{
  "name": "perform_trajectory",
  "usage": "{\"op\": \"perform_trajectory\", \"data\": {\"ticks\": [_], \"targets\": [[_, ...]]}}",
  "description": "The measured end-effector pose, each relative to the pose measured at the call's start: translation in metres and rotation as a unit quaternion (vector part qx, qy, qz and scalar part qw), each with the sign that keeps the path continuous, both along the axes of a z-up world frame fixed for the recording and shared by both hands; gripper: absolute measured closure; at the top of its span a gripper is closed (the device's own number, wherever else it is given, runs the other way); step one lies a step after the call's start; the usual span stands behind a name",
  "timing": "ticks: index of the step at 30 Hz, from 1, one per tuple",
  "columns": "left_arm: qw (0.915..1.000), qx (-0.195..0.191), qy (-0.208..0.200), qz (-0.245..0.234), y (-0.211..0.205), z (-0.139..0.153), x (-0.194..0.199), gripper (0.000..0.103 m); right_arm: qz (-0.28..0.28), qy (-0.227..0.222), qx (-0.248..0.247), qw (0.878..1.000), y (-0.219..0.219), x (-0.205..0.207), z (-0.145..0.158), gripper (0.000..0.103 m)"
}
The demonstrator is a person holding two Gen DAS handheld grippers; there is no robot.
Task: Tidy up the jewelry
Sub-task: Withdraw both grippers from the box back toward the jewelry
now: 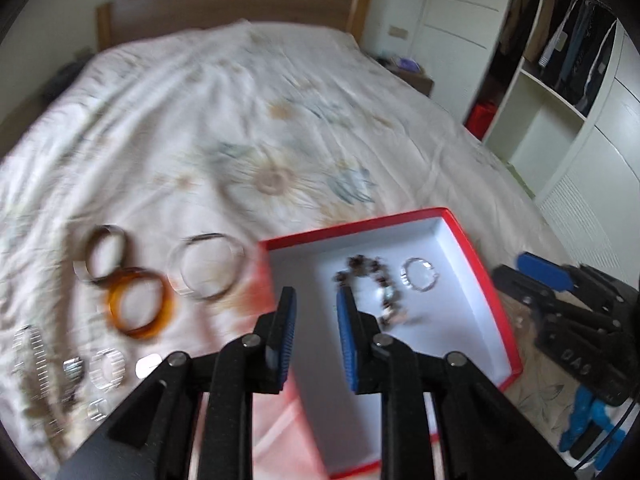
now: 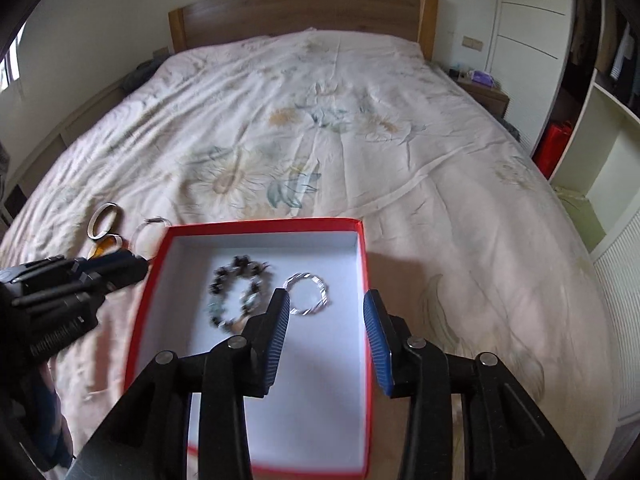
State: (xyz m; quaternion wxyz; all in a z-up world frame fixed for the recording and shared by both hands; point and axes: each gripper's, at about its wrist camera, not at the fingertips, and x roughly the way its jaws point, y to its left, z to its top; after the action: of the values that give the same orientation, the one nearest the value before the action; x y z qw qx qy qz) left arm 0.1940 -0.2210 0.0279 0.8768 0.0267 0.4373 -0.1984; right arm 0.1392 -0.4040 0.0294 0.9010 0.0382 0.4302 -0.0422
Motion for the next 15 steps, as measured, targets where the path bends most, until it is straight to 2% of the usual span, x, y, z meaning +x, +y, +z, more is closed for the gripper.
{"op": "perform_trajectory", "data": {"ticks": [4,8,15], "targets": [[0.9991,0.032,-0.016,0.021,0.034,0.019,-0.035,0.083,0.012,-0.010,0.015,1.000,0.030,-0.034,0.015,0.060],[0.9977,0.041,-0.036,0.039,0.068,0.034,-0.078,0.083,0.030,-0.016,0.024,0.999,0.064,-0.062,0.022,0.056],[0.9943,0.045,-0.064,0.072,0.113,0.035,-0.131,0.083,0.055,-0.013,0.037,0.998,0.118,-0.103,0.018,0.052]]}}
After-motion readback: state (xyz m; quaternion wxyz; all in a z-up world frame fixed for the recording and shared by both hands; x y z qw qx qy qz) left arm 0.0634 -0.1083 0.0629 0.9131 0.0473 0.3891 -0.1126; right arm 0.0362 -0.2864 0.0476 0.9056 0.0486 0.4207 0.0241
